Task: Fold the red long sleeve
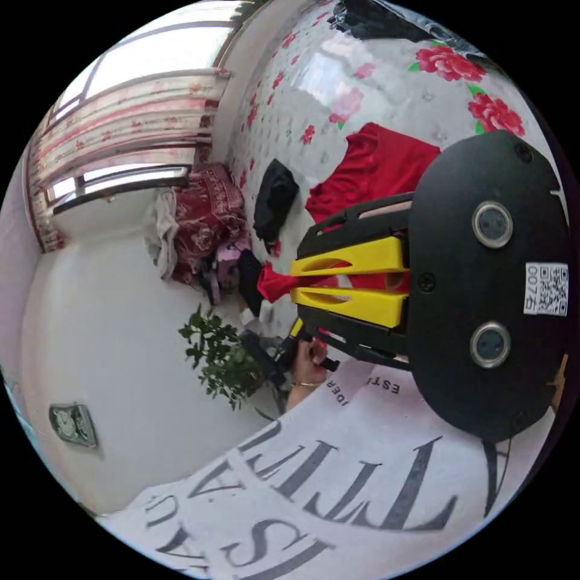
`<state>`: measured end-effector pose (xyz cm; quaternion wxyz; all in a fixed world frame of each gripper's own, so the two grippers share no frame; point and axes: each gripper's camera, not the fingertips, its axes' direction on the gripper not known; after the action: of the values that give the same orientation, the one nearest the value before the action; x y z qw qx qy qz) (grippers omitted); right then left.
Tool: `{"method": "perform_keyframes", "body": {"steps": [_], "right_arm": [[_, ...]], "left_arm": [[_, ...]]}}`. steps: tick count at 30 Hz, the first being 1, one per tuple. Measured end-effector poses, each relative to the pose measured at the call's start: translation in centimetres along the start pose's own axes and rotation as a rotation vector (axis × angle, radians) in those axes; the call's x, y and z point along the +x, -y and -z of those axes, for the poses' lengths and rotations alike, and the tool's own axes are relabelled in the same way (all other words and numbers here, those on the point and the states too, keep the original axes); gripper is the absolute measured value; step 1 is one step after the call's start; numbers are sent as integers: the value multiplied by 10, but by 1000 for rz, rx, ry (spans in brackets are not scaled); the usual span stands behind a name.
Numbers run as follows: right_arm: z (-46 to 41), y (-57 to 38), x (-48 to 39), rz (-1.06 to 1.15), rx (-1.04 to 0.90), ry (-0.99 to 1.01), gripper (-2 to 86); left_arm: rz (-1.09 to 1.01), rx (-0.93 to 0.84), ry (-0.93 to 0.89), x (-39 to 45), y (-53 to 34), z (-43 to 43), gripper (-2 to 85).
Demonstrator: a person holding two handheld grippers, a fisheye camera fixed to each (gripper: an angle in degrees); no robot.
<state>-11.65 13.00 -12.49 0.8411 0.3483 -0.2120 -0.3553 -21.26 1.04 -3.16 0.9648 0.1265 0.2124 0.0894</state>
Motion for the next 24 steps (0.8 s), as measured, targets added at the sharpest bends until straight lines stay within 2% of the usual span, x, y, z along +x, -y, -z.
{"method": "perform_keyframes", "body": {"steps": [3,6,7,10,12,14,16,18,20,21,24], "right_arm": [[-59,-19,-22,-3,-261,107,44],[-65,-25,-25,-57,-347,168,59],[-61,-25,-23,-74,-339,148,60],[-31,-38,0,-213,-293,-78,57],[-13,-59,29,-369,-322,-272,53],[-5,-75,47,-445,-337,-351,51],[-8,-88,59,-489,-375,-363,49],[-24,-108,66,-520,-500,-318,47],[-30,-125,61,-527,-582,-280,47],[-18,-131,52,-513,-537,-298,47],[5,-152,43,-562,-582,-278,51]], "left_arm": [[-6,-9,16,-10,-21,8,47],[-57,-22,17,-8,-35,12,48],[-74,-22,14,-5,-37,12,48],[-162,-19,-16,13,-40,7,49],[-234,-37,-85,32,-37,-7,51],[-292,-92,-146,49,-35,-26,53],[-361,-181,-167,67,-37,-48,56],[-453,-284,-123,90,-48,-67,58],[-496,-311,-95,100,-59,-69,55],[-500,-330,-91,103,-67,-66,52],[-437,-307,-97,99,-88,-45,40]]}}
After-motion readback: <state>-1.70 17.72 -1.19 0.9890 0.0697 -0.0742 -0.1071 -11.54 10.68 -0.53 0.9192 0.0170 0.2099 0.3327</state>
